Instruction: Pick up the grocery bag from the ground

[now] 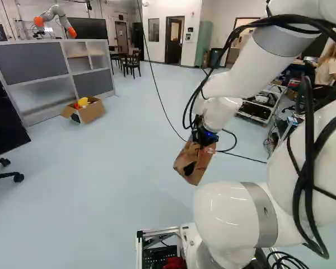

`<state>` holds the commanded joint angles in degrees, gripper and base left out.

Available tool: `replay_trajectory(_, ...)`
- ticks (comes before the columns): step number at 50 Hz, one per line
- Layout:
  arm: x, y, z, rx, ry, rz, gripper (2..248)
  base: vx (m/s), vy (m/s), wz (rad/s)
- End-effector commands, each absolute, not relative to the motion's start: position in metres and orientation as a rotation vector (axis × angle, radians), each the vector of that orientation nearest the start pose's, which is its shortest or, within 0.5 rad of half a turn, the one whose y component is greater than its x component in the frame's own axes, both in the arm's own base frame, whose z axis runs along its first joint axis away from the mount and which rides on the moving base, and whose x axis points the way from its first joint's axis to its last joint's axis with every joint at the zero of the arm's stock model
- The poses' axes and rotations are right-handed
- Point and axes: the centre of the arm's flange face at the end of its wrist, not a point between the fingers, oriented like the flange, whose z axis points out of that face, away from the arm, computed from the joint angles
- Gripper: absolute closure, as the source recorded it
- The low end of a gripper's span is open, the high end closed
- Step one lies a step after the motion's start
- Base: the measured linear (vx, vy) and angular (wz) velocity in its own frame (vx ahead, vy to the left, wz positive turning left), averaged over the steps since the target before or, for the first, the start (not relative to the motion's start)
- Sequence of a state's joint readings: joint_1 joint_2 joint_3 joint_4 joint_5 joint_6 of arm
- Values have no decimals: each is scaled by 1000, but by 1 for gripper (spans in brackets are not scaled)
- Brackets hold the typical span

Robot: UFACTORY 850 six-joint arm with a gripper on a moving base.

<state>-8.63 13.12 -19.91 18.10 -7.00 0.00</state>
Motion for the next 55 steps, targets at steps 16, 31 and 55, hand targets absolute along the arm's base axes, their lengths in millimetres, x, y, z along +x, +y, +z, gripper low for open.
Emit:
replay_trajectory(16,305,-41,384,-2922,627,-799,229,0,0,0)
replay_trajectory(31,303,-38,379,-2924,562,-932,229,0,0,0)
replay_trajectory(55,297,-31,372,-2889,411,-1206,229,0,0,0)
